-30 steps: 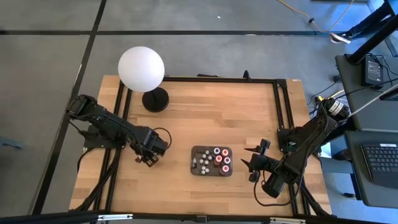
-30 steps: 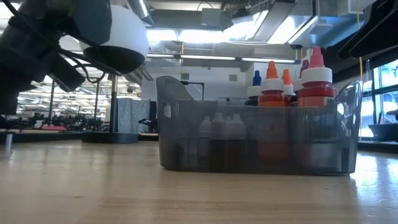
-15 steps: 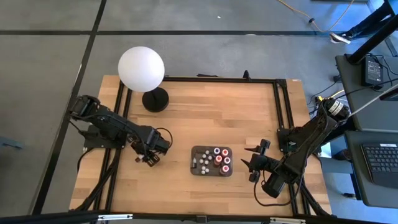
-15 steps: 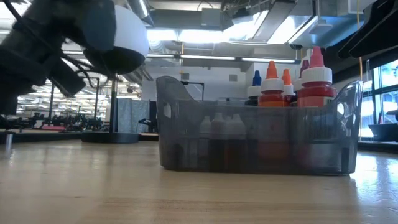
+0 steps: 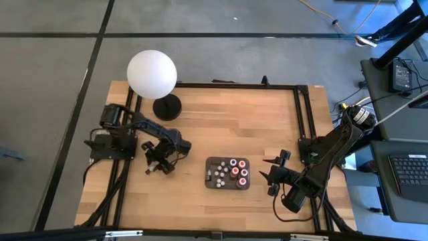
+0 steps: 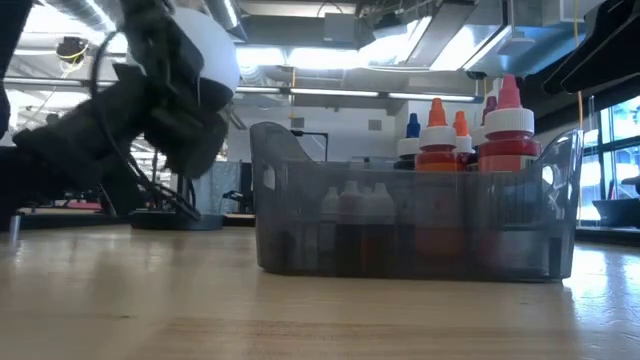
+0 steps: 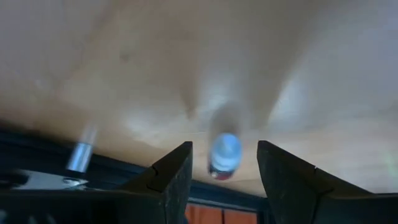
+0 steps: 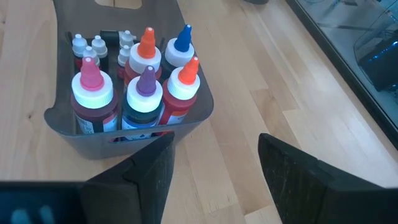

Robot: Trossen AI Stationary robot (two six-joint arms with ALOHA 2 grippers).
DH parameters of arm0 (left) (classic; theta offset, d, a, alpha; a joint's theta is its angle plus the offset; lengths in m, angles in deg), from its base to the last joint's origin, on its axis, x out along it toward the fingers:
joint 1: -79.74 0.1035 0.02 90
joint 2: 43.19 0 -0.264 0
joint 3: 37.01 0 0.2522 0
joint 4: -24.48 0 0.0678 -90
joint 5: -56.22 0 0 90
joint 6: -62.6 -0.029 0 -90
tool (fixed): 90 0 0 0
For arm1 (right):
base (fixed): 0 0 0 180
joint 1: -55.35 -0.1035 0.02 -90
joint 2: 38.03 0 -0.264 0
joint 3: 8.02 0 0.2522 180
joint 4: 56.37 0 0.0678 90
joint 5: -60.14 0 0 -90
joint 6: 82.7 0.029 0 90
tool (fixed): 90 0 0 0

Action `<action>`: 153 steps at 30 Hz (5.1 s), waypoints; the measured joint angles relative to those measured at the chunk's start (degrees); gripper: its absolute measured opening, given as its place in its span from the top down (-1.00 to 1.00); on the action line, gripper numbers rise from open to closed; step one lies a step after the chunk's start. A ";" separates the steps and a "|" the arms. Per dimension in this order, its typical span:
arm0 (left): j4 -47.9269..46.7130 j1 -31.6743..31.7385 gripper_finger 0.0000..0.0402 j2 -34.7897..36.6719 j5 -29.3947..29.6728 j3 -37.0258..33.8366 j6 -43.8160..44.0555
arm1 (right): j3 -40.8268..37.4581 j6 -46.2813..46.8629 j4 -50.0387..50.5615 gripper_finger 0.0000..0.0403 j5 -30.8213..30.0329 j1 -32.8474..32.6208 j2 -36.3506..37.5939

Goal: Pick & Place food coloring
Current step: Put the small food coloring bottle into the black bin

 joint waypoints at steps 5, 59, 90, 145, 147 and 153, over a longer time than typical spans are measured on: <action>-2.21 2.04 0.16 -4.33 0.03 0.02 -4.57 | 0.00 -0.02 0.00 -0.15 0.00 0.00 0.00; 37.05 -10.90 0.67 15.72 43.65 14.60 -21.98 | 0.01 -1.36 -0.07 -0.15 0.00 0.01 -0.03; 59.18 -15.37 0.67 0.22 48.46 14.62 -25.56 | 0.00 -1.36 -0.04 -0.15 -0.02 0.00 -0.02; 56.41 -15.36 0.60 -1.96 48.95 14.64 -19.11 | 0.00 -1.33 -0.04 -0.15 -0.02 0.01 0.00; 56.63 -15.37 0.56 -1.96 48.97 14.60 -19.10 | 0.00 -1.33 -0.04 -0.15 -0.02 0.00 0.00; 56.69 -15.37 0.50 -1.96 49.04 14.60 -19.09 | 0.00 -1.33 -0.04 -0.15 -0.02 0.00 0.00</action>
